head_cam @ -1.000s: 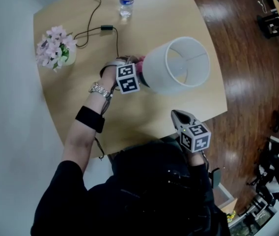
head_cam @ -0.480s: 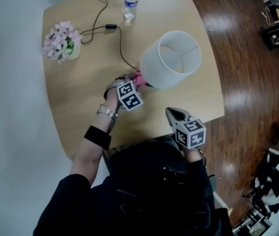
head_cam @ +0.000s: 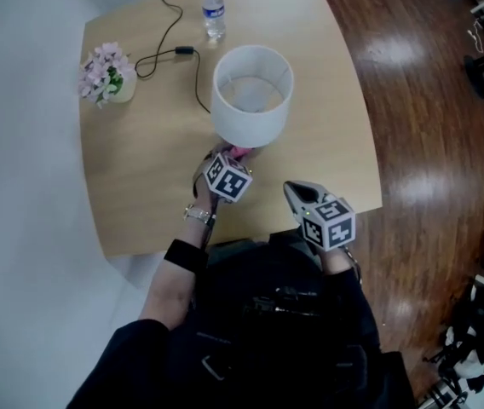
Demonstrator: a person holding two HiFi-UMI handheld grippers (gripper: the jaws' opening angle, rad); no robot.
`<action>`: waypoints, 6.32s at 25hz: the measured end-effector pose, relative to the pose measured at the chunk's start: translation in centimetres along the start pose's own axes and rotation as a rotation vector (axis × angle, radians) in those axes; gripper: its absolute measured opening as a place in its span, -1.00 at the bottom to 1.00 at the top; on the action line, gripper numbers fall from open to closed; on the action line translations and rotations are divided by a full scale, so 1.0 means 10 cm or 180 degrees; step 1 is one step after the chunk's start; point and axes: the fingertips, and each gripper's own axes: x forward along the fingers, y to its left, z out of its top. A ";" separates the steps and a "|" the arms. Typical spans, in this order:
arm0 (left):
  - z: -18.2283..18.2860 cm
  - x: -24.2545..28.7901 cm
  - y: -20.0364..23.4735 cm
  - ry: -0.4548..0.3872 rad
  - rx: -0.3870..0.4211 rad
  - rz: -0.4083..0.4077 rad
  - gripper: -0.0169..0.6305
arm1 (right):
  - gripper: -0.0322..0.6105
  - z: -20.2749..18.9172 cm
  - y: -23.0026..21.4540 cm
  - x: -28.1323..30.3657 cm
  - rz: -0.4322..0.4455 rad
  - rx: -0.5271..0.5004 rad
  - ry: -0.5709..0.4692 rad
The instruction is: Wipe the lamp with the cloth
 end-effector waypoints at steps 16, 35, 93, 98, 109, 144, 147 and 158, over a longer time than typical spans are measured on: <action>0.79 0.48 -0.36 -0.0255 -0.1859 0.0949 -0.58 | -0.87 -0.31 -1.21 -0.67 0.0297 -0.0041 0.0048; 0.91 0.54 0.21 -0.0754 -0.4261 0.2212 -0.57 | -0.87 -0.32 -1.65 -0.65 0.0517 -0.0142 0.0205; -1.57 -1.56 0.60 -0.0221 -0.2180 0.0273 -0.58 | -0.87 0.07 0.46 0.23 -0.0119 0.0163 -0.0110; -1.64 -1.49 0.59 -0.0196 -0.2130 0.0221 -0.58 | -0.87 0.04 0.61 0.23 -0.0142 0.0122 -0.0072; -1.64 -1.08 0.49 -0.0143 -0.2303 0.0026 -0.58 | -0.87 -0.27 0.53 0.02 -0.0346 0.0248 -0.0003; -0.33 -2.38 -1.56 -0.0955 -0.1758 0.0279 -0.91 | -0.87 -0.57 0.14 -1.21 0.0662 -0.0336 -0.0480; -0.45 -2.38 -1.66 -0.0915 -0.1814 0.0192 -0.91 | -0.87 -0.67 0.19 -1.27 0.0602 -0.0376 -0.0435; -0.56 -2.40 -1.65 -0.0878 -0.1469 -0.0120 -0.91 | -0.87 -0.70 0.39 -1.26 0.0317 -0.0117 -0.0507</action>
